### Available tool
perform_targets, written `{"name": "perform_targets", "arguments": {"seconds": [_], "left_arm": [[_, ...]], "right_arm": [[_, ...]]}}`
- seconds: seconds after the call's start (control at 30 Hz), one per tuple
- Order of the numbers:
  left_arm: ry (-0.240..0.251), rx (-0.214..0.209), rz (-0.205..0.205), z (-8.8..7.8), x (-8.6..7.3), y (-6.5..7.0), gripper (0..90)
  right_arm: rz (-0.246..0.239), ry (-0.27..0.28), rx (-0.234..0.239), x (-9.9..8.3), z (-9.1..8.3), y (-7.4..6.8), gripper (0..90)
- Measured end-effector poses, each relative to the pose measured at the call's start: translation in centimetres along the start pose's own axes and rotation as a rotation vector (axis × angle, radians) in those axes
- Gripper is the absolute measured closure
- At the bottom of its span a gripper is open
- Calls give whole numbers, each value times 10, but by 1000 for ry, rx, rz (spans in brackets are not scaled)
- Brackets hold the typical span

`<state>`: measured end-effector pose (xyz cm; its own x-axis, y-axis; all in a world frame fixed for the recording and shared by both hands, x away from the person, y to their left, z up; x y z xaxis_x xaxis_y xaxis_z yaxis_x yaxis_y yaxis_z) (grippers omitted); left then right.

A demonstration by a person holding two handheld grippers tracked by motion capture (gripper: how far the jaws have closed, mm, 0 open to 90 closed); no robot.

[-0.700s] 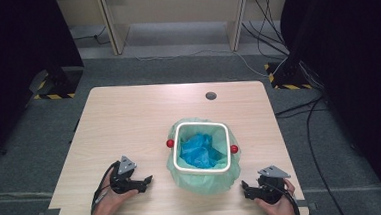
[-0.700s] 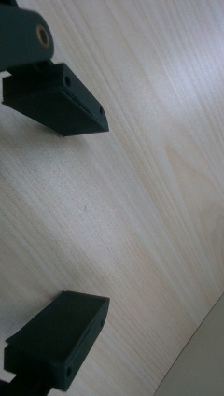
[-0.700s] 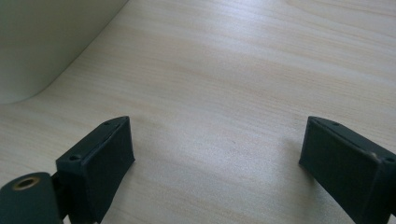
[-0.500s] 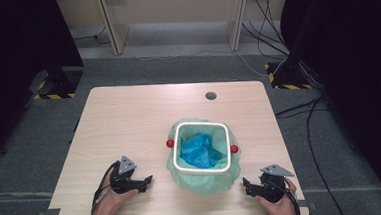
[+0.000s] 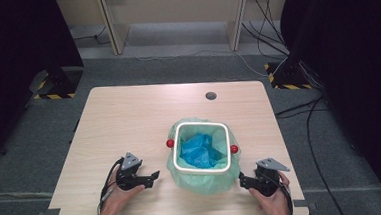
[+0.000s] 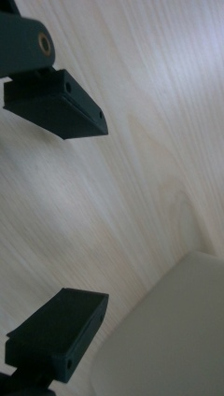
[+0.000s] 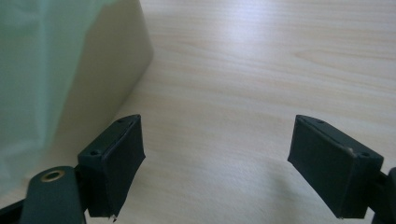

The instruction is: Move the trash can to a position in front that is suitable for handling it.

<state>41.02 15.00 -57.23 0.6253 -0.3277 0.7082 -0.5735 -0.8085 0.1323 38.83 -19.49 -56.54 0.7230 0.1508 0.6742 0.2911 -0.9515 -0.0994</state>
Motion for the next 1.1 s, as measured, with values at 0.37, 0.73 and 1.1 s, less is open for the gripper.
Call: {"name": "perform_targets", "arguments": {"seconds": [0.37, 0.73, 1.1], "left_arm": [[59, -96, -74, 11, 33, 29, 158], [51, -111, -81, 16, 39, 41, 173], [47, -58, -99, 18, 45, 34, 203]], "right_arm": [[40, 42, 97, 19, 5, -17, 185], [62, 47, 189, 24, 10, -37, 197], [105, 52, 188, 32, 17, -40, 267]]}}
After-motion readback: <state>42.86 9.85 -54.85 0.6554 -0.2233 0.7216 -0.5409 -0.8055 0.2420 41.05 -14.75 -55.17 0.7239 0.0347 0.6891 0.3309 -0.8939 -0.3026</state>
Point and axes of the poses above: each handheld gripper's, and its own axes: z roughly forward along the jaws, x roughly out of its top, y roughly to its right, the point moved 10 cm from there along z, roughly forward along the jaws, and after that the axes turned 7 degrees about -y, right-handed, at the moved point
